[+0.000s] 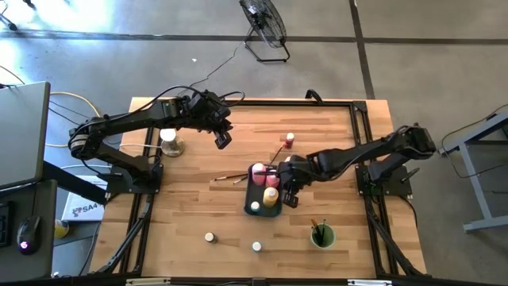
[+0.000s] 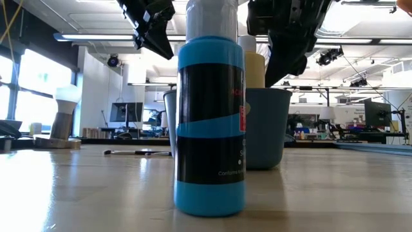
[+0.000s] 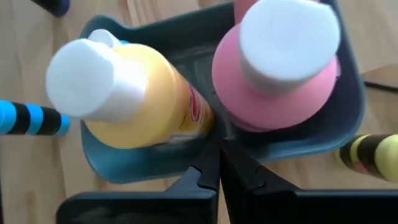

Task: Pick & Place Paint Supplies
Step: Adjust the large paint bottles in the blue bin

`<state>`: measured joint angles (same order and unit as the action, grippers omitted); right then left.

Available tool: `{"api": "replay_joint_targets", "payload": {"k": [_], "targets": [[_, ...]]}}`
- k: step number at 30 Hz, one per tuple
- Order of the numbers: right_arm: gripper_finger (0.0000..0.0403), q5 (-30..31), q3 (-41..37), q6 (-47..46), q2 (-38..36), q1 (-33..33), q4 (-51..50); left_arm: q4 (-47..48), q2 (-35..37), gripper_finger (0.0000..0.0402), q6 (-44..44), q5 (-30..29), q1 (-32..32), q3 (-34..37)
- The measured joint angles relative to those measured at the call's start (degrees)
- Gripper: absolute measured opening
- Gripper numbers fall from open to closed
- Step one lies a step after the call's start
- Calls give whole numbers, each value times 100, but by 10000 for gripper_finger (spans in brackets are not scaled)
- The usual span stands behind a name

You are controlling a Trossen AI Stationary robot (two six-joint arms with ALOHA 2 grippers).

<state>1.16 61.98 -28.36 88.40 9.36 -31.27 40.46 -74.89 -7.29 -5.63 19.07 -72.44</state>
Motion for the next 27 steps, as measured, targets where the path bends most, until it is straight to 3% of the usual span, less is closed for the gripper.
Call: {"api": "replay_joint_targets", "payload": {"k": [12,27], "targets": [[2,313,-609,-77,-2,7,962,-4,0,76,-45,-90,0,0],[2,-247,-828,-44,-7,-8,1445,-15,0,76,-49,-111,2,0]]}}
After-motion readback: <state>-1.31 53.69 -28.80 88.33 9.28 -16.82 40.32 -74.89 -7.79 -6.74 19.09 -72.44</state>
